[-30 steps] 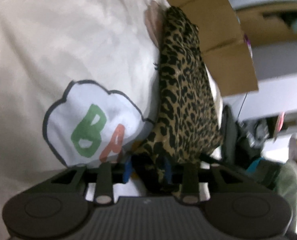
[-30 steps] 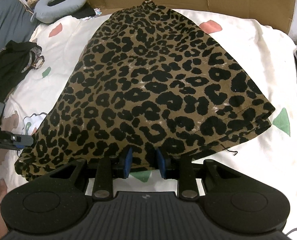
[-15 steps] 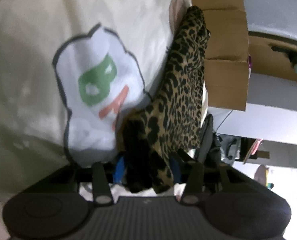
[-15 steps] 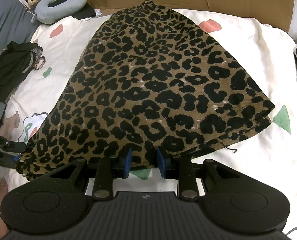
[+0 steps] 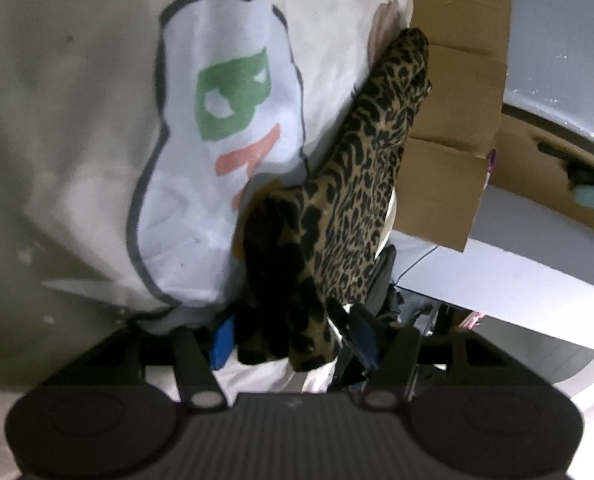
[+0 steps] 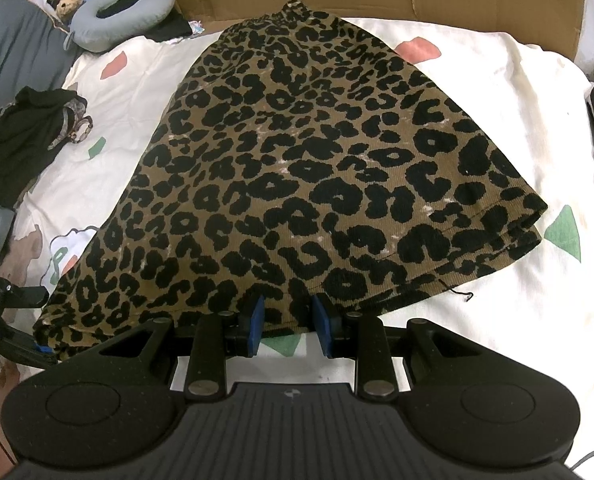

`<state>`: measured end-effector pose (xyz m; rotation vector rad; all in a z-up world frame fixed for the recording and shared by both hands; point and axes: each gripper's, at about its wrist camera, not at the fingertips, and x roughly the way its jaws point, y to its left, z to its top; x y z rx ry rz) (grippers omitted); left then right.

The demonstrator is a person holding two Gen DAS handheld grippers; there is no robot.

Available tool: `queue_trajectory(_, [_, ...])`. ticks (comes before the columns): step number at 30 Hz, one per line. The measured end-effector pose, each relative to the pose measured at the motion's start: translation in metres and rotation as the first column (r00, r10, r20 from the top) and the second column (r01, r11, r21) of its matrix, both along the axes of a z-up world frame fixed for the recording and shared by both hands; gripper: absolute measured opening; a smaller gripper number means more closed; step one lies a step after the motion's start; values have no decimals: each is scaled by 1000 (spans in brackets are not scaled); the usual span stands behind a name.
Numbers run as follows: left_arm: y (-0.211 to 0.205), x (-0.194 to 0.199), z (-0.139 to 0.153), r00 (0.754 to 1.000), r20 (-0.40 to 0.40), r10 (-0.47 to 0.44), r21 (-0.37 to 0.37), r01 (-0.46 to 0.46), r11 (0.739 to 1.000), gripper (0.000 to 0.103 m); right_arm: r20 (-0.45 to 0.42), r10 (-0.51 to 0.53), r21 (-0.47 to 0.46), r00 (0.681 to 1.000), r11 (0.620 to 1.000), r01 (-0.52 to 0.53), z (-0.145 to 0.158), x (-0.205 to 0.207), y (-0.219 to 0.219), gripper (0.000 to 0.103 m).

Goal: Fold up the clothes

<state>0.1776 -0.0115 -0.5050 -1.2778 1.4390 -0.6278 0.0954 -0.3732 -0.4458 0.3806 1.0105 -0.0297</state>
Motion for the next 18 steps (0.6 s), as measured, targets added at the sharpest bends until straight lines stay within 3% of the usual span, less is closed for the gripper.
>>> queue_trajectory(8, [0, -7, -3, 1000, 2, -4, 24, 4, 1000, 14, 6, -84, -23, 996, 996, 84, 2, -9, -9, 33])
queue_trajectory(12, [4, -5, 9, 999, 45, -26, 76, 23, 997, 10, 40, -156, 3, 987, 988, 156, 6, -18, -21, 34])
queue_trajectory(18, [4, -3, 23, 995, 80, -53, 127, 42, 991, 9, 57, -323, 75, 945, 945, 319, 6, -35, -49, 35])
